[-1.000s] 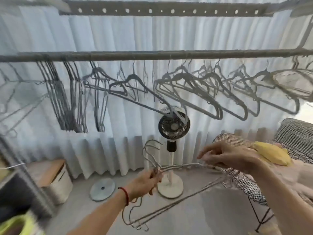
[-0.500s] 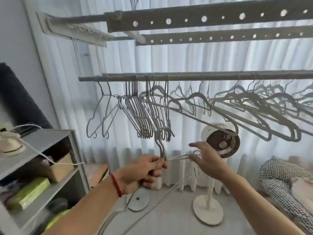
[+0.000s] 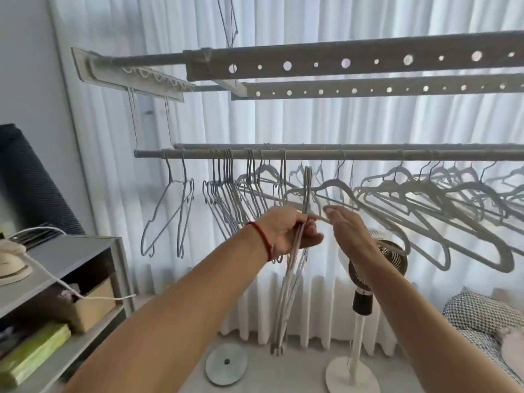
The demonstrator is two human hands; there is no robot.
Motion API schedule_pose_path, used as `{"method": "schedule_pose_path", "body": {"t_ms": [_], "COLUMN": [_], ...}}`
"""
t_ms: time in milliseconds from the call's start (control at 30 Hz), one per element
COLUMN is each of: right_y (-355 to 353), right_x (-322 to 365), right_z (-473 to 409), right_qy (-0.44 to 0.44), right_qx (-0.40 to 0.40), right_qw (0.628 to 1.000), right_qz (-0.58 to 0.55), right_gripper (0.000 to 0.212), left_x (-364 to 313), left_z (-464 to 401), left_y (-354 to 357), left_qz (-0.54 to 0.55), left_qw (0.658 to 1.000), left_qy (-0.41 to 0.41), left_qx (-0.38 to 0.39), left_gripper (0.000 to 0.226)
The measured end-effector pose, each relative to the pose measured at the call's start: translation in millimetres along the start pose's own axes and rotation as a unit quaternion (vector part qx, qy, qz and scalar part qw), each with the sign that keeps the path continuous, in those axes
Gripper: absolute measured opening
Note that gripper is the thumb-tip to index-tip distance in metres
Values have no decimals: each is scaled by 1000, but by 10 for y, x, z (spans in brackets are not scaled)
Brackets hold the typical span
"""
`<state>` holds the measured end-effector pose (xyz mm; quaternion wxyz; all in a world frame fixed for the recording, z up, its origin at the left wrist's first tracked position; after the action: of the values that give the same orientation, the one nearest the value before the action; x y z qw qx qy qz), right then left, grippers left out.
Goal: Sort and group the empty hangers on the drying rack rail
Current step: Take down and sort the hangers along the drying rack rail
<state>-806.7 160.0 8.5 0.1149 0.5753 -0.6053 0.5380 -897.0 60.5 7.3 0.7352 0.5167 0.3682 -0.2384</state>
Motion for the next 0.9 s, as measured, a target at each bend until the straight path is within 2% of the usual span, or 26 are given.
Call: {"method": "schedule_pose_path", "body": {"t_ms": [133, 367, 600, 700, 800, 833, 900], "right_y": [-226, -271, -162, 10, 235, 312, 486], "right_x": [-160, -272, -44, 6, 75, 116, 210], "right_z": [-112, -311, -723, -905, -1069, -1126, -1226], "right_qy": [-8, -30, -98, -105, -105, -106, -105], "right_qx": [-19, 28, 32, 43, 77, 89, 118], "right_qw": [1000, 998, 994, 993, 991, 990, 987], "right_qz": [-13, -41, -31, -22, -12, -9, -11], "right_gripper": [28, 21, 23, 33, 41, 42, 43], "left_x": [-323, -868, -866, -814, -897, -971, -1157], "left_z": [-427, -977, -1327, -1317, -1169, -1071, -798], "left_y": [252, 351, 108, -19, -95, -124, -136], "left_qz": [-26, -50, -98, -149, -266, -321, -438], "left_qw": [998, 991, 980, 971, 935, 907, 819], "left_qy": [51, 107, 118, 123, 159, 190, 282], "left_qx": [-24, -68, -127, -141, -173, -195, -241], "left_gripper": [30, 31, 29, 20, 22, 25, 25]}}
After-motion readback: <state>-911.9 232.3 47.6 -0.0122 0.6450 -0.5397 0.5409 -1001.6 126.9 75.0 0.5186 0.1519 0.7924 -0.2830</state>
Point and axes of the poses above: each hand's wrist, its own z-axis away from the middle knuckle, its own y-axis out of the palm, x = y × z, the point moved 8 cm from there along -z, towards the middle knuckle, and after that the axes turned 15 degrees about z, right-handed, at the moved point
